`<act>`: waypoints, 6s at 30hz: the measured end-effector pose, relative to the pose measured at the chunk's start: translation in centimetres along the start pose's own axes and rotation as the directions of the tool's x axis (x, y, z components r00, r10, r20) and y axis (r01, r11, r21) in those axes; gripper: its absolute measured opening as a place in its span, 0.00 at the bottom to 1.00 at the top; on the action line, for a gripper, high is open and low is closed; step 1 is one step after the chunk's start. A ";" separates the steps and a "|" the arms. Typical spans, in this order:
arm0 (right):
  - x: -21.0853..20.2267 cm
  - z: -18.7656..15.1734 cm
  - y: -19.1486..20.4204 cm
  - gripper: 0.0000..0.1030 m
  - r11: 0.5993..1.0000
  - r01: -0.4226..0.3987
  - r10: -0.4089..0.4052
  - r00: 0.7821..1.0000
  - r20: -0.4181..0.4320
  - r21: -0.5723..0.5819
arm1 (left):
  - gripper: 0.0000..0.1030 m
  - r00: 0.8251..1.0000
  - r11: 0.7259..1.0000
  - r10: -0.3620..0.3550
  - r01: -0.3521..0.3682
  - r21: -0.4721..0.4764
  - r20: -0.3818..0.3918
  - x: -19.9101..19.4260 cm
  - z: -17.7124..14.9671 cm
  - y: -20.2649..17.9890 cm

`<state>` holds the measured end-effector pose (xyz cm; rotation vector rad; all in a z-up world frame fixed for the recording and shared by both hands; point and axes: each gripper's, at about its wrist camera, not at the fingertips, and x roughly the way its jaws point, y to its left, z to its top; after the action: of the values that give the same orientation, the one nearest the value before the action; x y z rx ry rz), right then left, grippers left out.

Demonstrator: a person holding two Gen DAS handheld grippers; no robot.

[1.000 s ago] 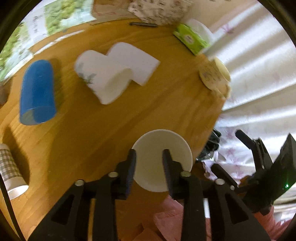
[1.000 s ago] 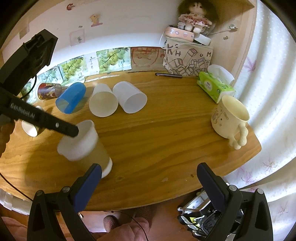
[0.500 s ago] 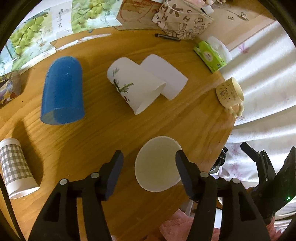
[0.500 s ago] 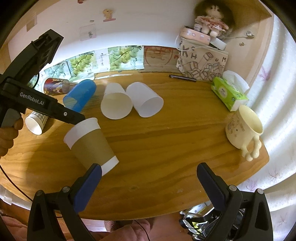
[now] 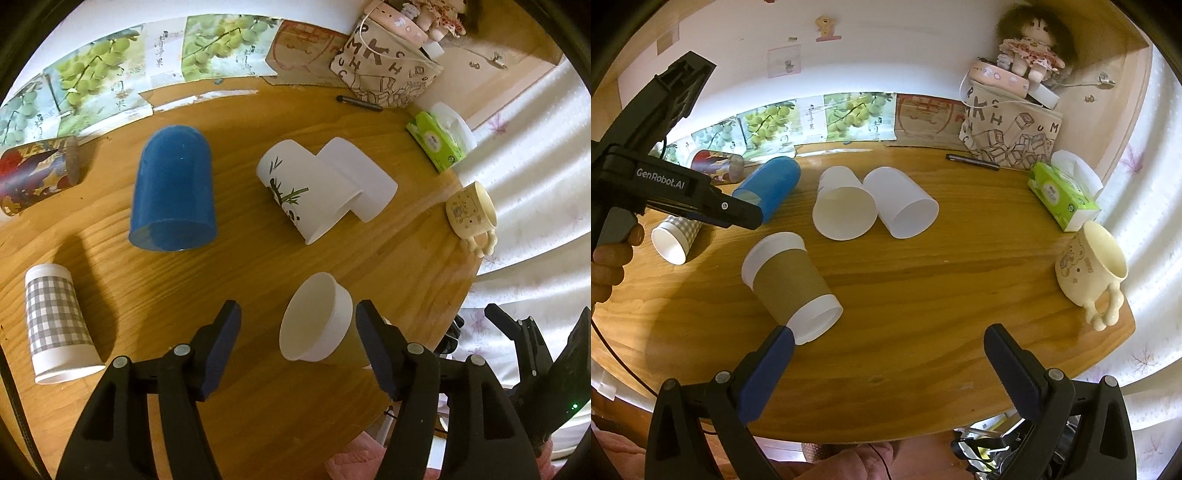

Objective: Flip cup upright
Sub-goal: 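Withdraw the left tool from the lying brown-sleeved cup, then move the right gripper to the cup body and close on it, then lift the cup with the right gripper and rotate it opening-up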

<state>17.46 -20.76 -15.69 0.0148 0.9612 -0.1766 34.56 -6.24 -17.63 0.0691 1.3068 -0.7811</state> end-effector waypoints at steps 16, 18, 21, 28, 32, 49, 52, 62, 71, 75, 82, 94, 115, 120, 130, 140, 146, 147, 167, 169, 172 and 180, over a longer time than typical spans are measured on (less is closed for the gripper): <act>-1.9 -1.3 3.3 1.00 0.997 0.001 0.005 0.997 0.071 -0.080 | 0.67 0.986 0.997 0.077 -0.078 -0.001 0.150 -3.9 -5.5 -0.6; -2.1 -1.6 3.9 1.00 0.995 -0.004 0.012 0.996 0.085 -0.097 | 0.67 0.980 0.994 0.105 -0.106 -0.003 0.170 -4.4 -6.4 -0.7; -2.4 -2.1 4.7 1.00 0.994 -0.013 0.025 0.994 0.102 -0.112 | 0.67 0.974 0.992 0.125 -0.124 -0.014 0.188 -5.1 -7.7 -0.7; -3.3 -2.8 5.9 1.00 0.987 -0.032 0.054 0.989 0.136 -0.160 | 0.67 0.955 0.987 0.162 -0.152 -0.060 0.247 -6.6 -10.7 -1.1; -3.6 -3.0 6.0 1.00 0.983 -0.041 0.067 0.988 0.142 -0.177 | 0.67 0.944 0.980 0.195 -0.175 -0.096 0.268 -7.5 -11.8 -1.4; -3.3 -0.9 3.6 1.00 0.945 -0.116 0.166 0.976 0.140 -0.307 | 0.85 0.919 0.936 0.271 -0.183 -0.301 0.285 -7.8 -13.7 -5.1; -2.9 -0.6 2.7 1.00 0.934 -0.122 0.176 0.975 0.134 -0.337 | 0.85 0.922 0.922 0.272 -0.168 -0.349 0.275 -7.5 -13.8 -5.5; -0.6 1.1 -0.6 1.00 0.920 -0.165 0.213 0.972 0.100 -0.355 | 0.85 0.905 0.869 0.322 -0.167 -0.466 0.277 -6.5 -13.9 -7.1; 2.7 3.1 -1.3 1.00 0.896 -0.245 0.281 0.959 0.045 -0.371 | 0.85 0.888 0.830 0.379 -0.201 -0.521 0.261 -5.2 -13.3 -8.2; 4.6 4.3 -1.1 0.99 0.884 -0.276 0.302 0.953 0.009 -0.376 | 0.85 0.880 0.810 0.406 -0.222 -0.543 0.247 -5.0 -13.0 -8.4; 7.7 5.9 0.0 0.97 0.864 -0.305 0.314 0.948 -0.047 -0.400 | 0.85 0.871 0.778 0.439 -0.244 -0.579 0.223 -4.6 -13.3 -8.2; 11.8 7.0 1.7 0.84 0.859 -0.357 0.312 0.933 -0.178 -0.367 | 0.85 0.867 0.756 0.464 -0.281 -0.591 0.182 -4.3 -14.0 -8.3; 9.8 6.6 3.1 0.61 0.884 -0.350 0.335 0.937 -0.103 -0.309 | 0.85 0.869 0.752 0.456 -0.261 -0.606 0.192 -5.7 -17.3 -7.8; 7.0 5.3 4.5 0.61 0.879 -0.373 0.387 0.922 -0.014 -0.296 | 0.85 0.863 0.754 0.459 -0.251 -0.607 0.213 -6.9 -18.6 -7.1; 3.1 1.5 7.7 0.61 0.900 -0.339 0.394 0.902 0.178 -0.274 | 0.85 0.871 0.785 0.442 -0.260 -0.563 0.215 -8.9 -21.3 -5.6; 2.1 -1.3 8.7 0.62 0.948 -0.253 0.303 0.904 0.300 -0.195 | 0.85 0.888 0.821 0.427 -0.303 -0.485 0.169 -9.8 -23.8 -3.9; 2.4 -2.9 8.9 0.62 0.967 -0.219 0.251 0.903 0.348 -0.130 | 0.85 0.896 0.844 0.421 -0.330 -0.423 0.140 -9.7 -24.4 -3.0; 2.5 -3.1 8.9 0.62 0.970 -0.216 0.243 0.902 0.356 -0.114 | 0.85 0.898 0.849 0.419 -0.334 -0.409 0.136 -9.7 -24.5 -2.9; 3.6 -3.6 11.7 0.64 0.990 -0.137 0.134 0.883 0.449 -0.025 | 0.85 0.900 0.869 0.424 -0.374 -0.323 0.098 -9.6 -25.7 -1.4; 3.7 -3.7 11.9 0.64 0.991 -0.134 0.132 0.884 0.448 -0.027 | 0.85 0.898 0.869 0.428 -0.377 -0.320 0.104 -9.7 -25.8 -1.6; 3.8 -3.9 12.1 0.64 0.991 -0.128 0.129 0.888 0.441 -0.033 | 0.85 0.899 0.871 0.425 -0.374 -0.320 0.106 -9.7 -25.9 -1.7; 3.3 -4.8 12.5 0.65 0.992 -0.112 0.127 0.889 0.441 -0.060 | 0.85 0.907 0.875 0.408 -0.356 -0.327 0.105 -9.6 -26.0 -1.7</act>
<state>17.36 -8.45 -21.91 0.0027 0.5018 -0.0449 11.46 9.09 -16.30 0.0150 1.1832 -0.2350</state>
